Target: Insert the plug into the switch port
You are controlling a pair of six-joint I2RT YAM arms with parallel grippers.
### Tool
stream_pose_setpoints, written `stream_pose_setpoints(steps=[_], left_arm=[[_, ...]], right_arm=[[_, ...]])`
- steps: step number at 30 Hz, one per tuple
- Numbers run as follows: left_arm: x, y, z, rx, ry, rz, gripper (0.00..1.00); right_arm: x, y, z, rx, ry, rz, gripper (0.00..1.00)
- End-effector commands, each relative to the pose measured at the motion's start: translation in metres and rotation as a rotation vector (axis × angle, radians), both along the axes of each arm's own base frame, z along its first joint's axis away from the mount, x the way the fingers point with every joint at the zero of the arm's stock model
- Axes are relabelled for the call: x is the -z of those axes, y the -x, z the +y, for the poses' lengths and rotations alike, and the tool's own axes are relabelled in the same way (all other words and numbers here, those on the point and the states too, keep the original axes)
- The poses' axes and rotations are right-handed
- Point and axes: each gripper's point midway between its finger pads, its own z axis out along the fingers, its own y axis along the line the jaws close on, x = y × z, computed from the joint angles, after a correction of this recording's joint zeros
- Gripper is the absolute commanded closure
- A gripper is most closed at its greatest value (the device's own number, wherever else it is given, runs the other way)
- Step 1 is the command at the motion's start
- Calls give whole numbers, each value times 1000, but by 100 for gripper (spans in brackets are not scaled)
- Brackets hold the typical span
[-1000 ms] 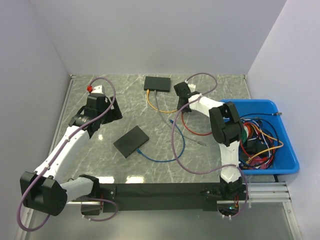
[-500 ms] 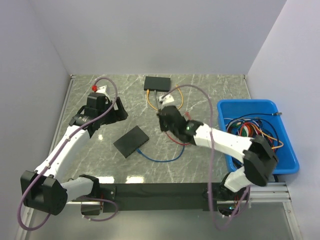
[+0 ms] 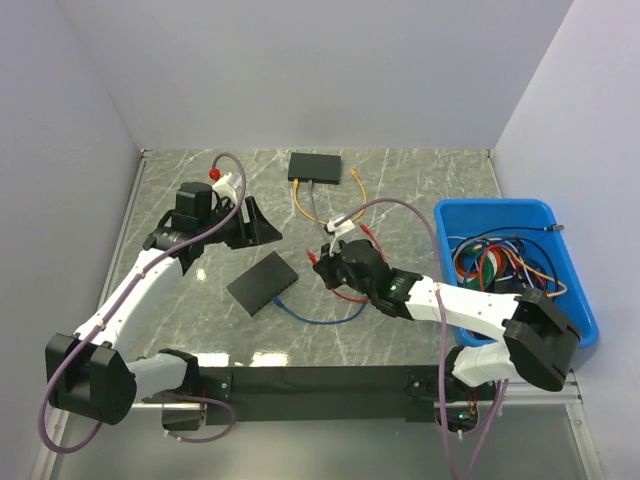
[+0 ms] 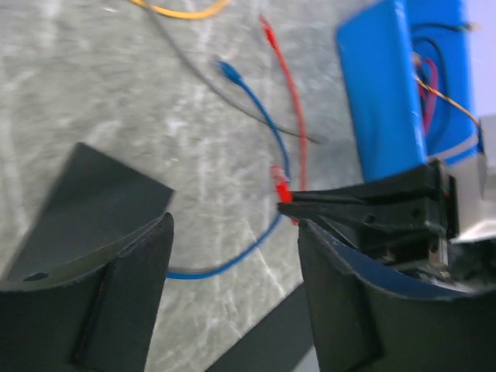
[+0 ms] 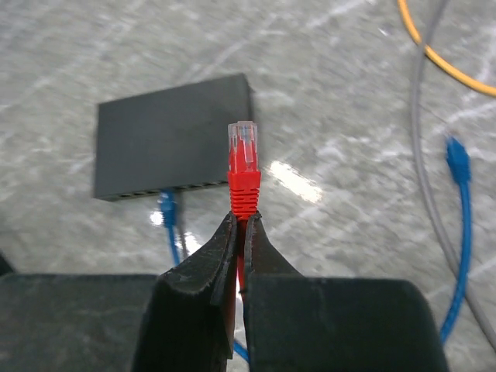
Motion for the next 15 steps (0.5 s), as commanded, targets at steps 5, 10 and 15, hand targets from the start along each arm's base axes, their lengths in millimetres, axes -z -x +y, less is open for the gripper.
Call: stream_pose_setpoints(steps=[5, 10, 15], left_arm=[[-20, 16, -23, 146, 138, -19, 34], [-15, 15, -26, 147, 139, 12, 36], [-14, 17, -29, 147, 144, 23, 35]], right_arm=[[-60, 9, 21, -87, -206, -85, 100], [-72, 14, 25, -108, -251, -91, 100], [-71, 15, 32, -126, -256, -75, 100]])
